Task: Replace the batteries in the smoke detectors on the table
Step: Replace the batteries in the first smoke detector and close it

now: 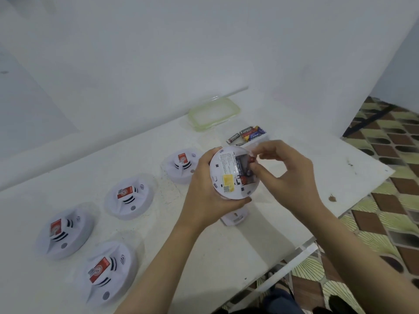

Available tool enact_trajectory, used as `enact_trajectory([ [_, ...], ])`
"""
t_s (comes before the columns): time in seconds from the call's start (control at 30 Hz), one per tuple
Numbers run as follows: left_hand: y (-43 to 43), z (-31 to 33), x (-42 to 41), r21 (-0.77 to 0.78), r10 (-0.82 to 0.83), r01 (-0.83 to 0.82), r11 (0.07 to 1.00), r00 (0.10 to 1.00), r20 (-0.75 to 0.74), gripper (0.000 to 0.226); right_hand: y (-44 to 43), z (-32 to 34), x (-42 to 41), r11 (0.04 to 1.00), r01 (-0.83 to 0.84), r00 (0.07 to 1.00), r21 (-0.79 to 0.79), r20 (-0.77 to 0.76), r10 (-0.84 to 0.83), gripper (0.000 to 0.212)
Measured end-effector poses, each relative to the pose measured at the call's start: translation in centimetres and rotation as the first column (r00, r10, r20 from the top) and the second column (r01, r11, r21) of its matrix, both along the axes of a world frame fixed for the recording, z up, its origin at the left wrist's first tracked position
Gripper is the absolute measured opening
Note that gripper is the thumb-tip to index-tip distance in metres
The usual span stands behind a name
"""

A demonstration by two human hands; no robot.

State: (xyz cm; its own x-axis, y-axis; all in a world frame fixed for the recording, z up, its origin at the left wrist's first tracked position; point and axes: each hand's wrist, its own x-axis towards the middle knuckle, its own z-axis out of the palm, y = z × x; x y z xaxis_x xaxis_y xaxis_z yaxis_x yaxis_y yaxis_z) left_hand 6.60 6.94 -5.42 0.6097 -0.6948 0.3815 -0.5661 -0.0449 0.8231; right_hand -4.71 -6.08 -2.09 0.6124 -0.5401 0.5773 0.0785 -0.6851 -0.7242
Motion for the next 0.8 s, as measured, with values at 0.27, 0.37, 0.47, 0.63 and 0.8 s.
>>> enact_trajectory([
  [0.27, -2.2, 0.0, 0.5, 0.0, -0.016, 0.016, 1.0, 1.0, 0.019, 0.098, -3.0, -0.6, -1.4, 0.932, 0.191, 0.977, 0.308, 0.032, -0.211, 0.014],
  [0.37, -2.4, -0.3, 0.8, 0.025, -0.026, 0.026, 0.999, 1.0, 0.015, 0.102, -4.4, -1.6, -1.8, 0.959, 0.24, 0.958, 0.153, -0.196, -0.208, 0.017],
  [0.47, -2.7, -0.1, 1.1, 0.053, -0.047, 0.046, 0.998, 0.998, 0.03, 0.103, -4.6, -1.7, -2.0, 0.99, 0.135, 0.953, -0.048, -0.268, -0.143, 0.03],
  [0.63, -3.2, 1.2, 1.2, 0.115, -0.088, 0.073, 0.991, 0.988, 0.123, 0.103, -4.8, -0.5, -1.5, 0.972, -0.148, 0.938, -0.185, -0.339, 0.078, 0.045],
  [0.8, -3.6, 1.8, 1.6, 0.184, -0.137, 0.105, 0.977, 0.975, 0.174, 0.103, -5.3, 0.4, -1.2, 0.928, -0.236, 0.905, -0.288, -0.413, 0.102, 0.052],
])
